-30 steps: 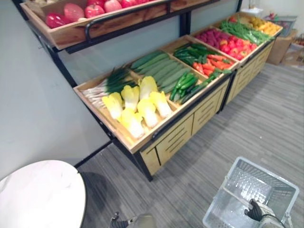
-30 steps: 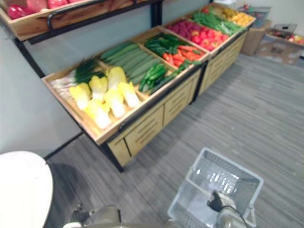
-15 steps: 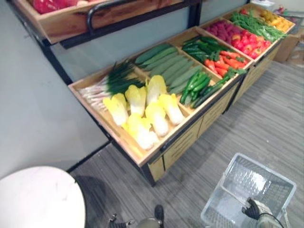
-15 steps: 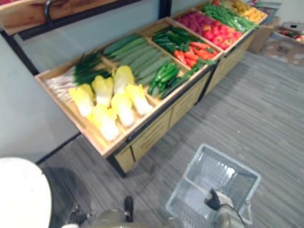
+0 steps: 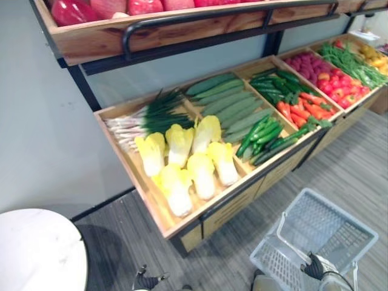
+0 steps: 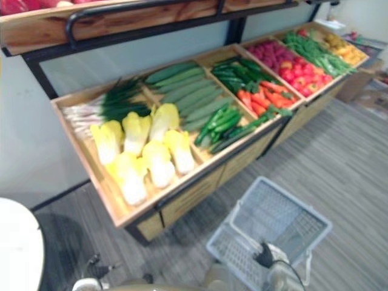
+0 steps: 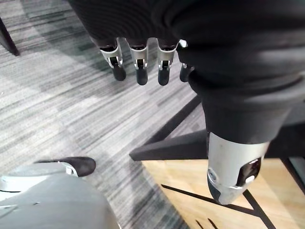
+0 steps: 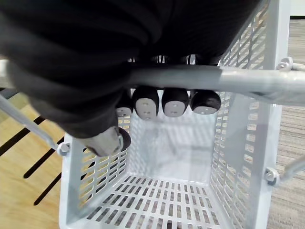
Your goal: Pick vegetable in the basket
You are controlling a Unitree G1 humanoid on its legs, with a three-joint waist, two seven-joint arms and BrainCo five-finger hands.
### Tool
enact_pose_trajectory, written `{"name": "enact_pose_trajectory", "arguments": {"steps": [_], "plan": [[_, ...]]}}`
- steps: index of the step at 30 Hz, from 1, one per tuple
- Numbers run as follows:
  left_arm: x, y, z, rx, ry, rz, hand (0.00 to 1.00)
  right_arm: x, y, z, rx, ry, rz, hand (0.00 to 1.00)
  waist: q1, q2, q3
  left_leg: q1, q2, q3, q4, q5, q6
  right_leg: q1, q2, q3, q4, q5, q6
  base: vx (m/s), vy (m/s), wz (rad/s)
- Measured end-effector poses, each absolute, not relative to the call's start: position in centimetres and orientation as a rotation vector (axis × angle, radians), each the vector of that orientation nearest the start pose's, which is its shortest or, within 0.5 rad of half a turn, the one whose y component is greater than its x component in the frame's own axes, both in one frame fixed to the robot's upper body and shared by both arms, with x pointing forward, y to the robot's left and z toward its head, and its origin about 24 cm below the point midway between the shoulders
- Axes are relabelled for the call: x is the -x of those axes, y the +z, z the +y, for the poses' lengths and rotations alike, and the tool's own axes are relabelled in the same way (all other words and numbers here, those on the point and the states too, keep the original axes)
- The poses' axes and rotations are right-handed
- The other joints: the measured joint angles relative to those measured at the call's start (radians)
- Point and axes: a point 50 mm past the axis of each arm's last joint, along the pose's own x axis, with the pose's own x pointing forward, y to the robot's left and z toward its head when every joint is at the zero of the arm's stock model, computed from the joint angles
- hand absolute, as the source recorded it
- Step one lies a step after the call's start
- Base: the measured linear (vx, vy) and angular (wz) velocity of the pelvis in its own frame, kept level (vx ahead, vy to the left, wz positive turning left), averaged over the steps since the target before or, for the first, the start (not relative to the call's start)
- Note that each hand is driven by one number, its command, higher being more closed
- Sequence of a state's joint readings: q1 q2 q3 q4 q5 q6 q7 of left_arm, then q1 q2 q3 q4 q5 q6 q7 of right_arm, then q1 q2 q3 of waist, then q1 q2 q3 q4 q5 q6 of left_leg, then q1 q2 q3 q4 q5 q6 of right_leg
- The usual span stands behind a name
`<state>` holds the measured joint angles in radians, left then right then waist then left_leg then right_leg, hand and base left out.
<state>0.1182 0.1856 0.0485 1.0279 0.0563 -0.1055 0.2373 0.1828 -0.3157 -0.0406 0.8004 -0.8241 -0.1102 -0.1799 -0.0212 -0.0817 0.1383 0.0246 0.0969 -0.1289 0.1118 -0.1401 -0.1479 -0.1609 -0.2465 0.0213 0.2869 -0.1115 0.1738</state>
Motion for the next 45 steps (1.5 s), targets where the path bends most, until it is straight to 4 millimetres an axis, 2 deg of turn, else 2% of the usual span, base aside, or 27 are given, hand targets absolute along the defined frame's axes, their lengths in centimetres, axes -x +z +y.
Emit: {"name": "enact_pose_trajectory", "arguments": {"steps": [2, 3, 5, 7, 10, 12, 13, 14, 15, 17, 19, 22, 23, 27, 31, 33, 36, 41, 45], "plan": [[-9.7, -15.1, 21.8, -0.255, 0.313, 0.995, 0.00, -10.9, -11.6, -28.6, 1.097, 0.061, 0.870, 1.00, 0.002, 0.078, -0.014, -0.004, 0.069, -0.015, -0.019, 0.035, -0.019, 0.017, 0.068, -0.082, -0.008, -0.027, -0.030, 0.22, -0.424, 0.79], [-9.6, -15.2, 21.5, -0.244, 0.318, 0.998, 0.00, -10.9, -11.6, -28.9, 1.102, 0.050, 0.884, 1.00, 0.001, 0.098, -0.014, -0.004, 0.103, -0.008, -0.053, 0.073, -0.035, 0.030, 0.099, -0.118, -0.017, -0.037, -0.048, 0.19, -0.320, 0.64], [-9.5, -15.2, 21.9, -0.235, 0.368, 0.997, 0.00, -11.0, -11.6, -29.0, 1.095, 0.043, 0.890, 1.00, 0.007, 0.108, -0.017, -0.004, 0.150, -0.012, -0.090, 0.135, -0.050, 0.062, 0.144, -0.162, -0.066, -0.023, -0.076, 0.15, -0.311, 0.46], [-9.1, -15.1, 22.5, -0.223, 0.420, 1.002, 0.00, -11.1, -11.7, -29.1, 1.094, 0.034, 0.895, 1.00, 0.017, 0.116, -0.024, -0.008, 0.179, -0.009, -0.090, 0.161, -0.056, 0.090, 0.176, -0.185, -0.109, -0.015, -0.096, 0.14, -0.262, 0.25], [-9.4, -14.9, 22.6, -0.226, 0.467, 0.982, 0.00, -10.4, -11.9, -29.3, 1.096, 0.024, 0.914, 1.00, 0.021, 0.105, -0.026, -0.062, 0.173, 0.011, -0.026, 0.193, -0.047, 0.118, 0.177, -0.230, -0.145, -0.007, -0.109, 0.11, -0.138, 0.34], [-10.4, -14.3, 22.5, -0.225, 0.502, 0.927, 0.00, -9.5, -12.1, -29.7, 1.084, -0.009, 0.941, 1.00, 0.021, 0.103, -0.026, -0.103, 0.159, 0.127, 0.017, 0.230, -0.025, 0.135, 0.160, -0.266, -0.147, -0.005, -0.113, 0.08, -0.083, 0.51], [-10.6, -14.2, 22.4, -0.216, 0.517, 0.912, 0.00, -9.3, -12.1, -29.8, 1.081, -0.018, 0.946, 1.00, 0.021, 0.104, -0.026, -0.103, 0.156, 0.155, 0.012, 0.240, -0.023, 0.137, 0.157, -0.274, -0.148, -0.005, -0.113, 0.02, -0.053, 0.40], [-11.0, -13.9, 22.4, -0.209, 0.547, 0.889, 0.00, -9.1, -12.0, -30.0, 1.076, -0.038, 0.953, 1.00, 0.022, 0.106, -0.025, -0.093, 0.150, 0.184, -0.011, 0.257, -0.004, 0.145, 0.152, -0.285, -0.152, -0.005, -0.113, 0.01, -0.029, 0.25], [-11.0, -13.9, 22.4, -0.211, 0.556, 0.886, 0.00, -8.9, -12.0, -30.2, 1.075, -0.045, 0.959, 1.00, 0.022, 0.106, -0.025, -0.083, 0.150, 0.192, -0.029, 0.267, -0.006, 0.150, 0.151, -0.289, -0.154, -0.005, -0.113, 0.00, -0.025, 0.23], [-10.6, -13.9, 22.4, -0.209, 0.603, 0.892, 0.00, -7.9, -12.1, -30.9, 1.066, -0.095, 0.998, 1.00, 0.020, 0.129, -0.036, -0.040, 0.145, 0.210, -0.109, 0.285, 0.003, 0.161, 0.151, -0.298, -0.164, -0.005, -0.113, -0.03, 0.001, 0.18], [-10.7, -13.7, 22.6, -0.198, 0.664, 0.877, 0.00, -6.8, -12.2, -31.4, 1.054, -0.130, 1.031, 1.00, 0.019, 0.143, -0.043, -0.016, 0.141, 0.225, -0.157, 0.285, 0.003, 0.166, 0.147, -0.310, -0.170, -0.007, -0.112, -0.06, 0.052, 0.20], [-11.2, -12.6, 23.5, -0.217, 0.745, 0.810, 0.00, -5.6, -12.4, -31.7, 1.008, -0.173, 1.067, 1.00, 0.018, 0.147, -0.046, -0.019, 0.134, 0.233, -0.197, 0.263, 0.006, 0.165, 0.142, -0.336, -0.184, 0.002, -0.088, -0.07, 0.103, 0.28], [-11.4, -12.0, 24.0, -0.228, 0.772, 0.773, 0.00, -5.0, -12.4, -31.8, 0.990, -0.195, 1.086, 1.00, 0.016, 0.145, -0.046, -0.020, 0.129, 0.234, -0.200, 0.236, 0.005, 0.168, 0.137, -0.343, -0.185, 0.006, -0.081, -0.06, 0.138, 0.23], [-10.9, -9.7, 25.6, -0.292, 0.838, 0.651, 0.00, -4.0, -12.7, -31.9, 0.948, -0.255, 1.128, 1.00, 0.026, 0.117, -0.060, -0.013, 0.080, 0.262, -0.198, 0.212, 0.024, 0.186, 0.093, -0.319, -0.230, 0.044, -0.057, -0.02, 0.139, -0.04], [-11.9, -7.2, 26.0, -0.340, 0.826, 0.515, 0.00, -3.0, -12.6, -32.4, 0.926, -0.300, 1.167, 1.00, 0.026, 0.125, -0.069, -0.005, 0.050, 0.282, -0.203, 0.205, 0.036, 0.196, 0.066, -0.303, -0.253, 0.061, -0.043, 0.01, 0.076, -0.12], [-13.2, -5.7, 25.5, -0.356, 0.784, 0.427, 0.00, -2.0, -12.7, -32.6, 0.914, -0.311, 1.200, 1.00, 0.025, 0.135, -0.082, -0.002, 0.046, 0.285, -0.211, 0.202, 0.038, 0.199, 0.064, -0.298, -0.257, 0.061, -0.043, 0.02, 0.020, -0.04], [-15.1, -3.6, 24.2, -0.374, 0.716, 0.306, 0.00, -1.9, -12.7, -32.5, 0.908, -0.302, 1.215, 1.00, 0.022, 0.148, -0.091, 0.006, 0.054, 0.291, -0.211, 0.198, 0.034, 0.200, 0.074, -0.290, -0.266, 0.064, -0.047, 0.06, -0.014, -0.10], [-16.7, -2.5, 22.0, -0.341, 0.622, 0.235, 0.00, -2.1, -12.9, -32.2, 0.905, -0.282, 1.212, 1.00, 0.018, 0.142, -0.095, 0.021, 0.069, 0.312, -0.206, 0.200, 0.029, 0.200, 0.092, -0.271, -0.268, 0.070, -0.051, 0.08, -0.024, -0.15], [-17.5, -2.1, 21.1, -0.327, 0.578, 0.206, 0.00, -2.9, -13.1, -31.8, 0.908, -0.259, 1.194, 1.00, 0.010, 0.134, -0.098, 0.034, 0.072, 0.336, -0.207, 0.193, 0.026, 0.200, 0.094, -0.255, -0.270, 0.070, -0.052, 0.06, -0.004, -0.13]]}}
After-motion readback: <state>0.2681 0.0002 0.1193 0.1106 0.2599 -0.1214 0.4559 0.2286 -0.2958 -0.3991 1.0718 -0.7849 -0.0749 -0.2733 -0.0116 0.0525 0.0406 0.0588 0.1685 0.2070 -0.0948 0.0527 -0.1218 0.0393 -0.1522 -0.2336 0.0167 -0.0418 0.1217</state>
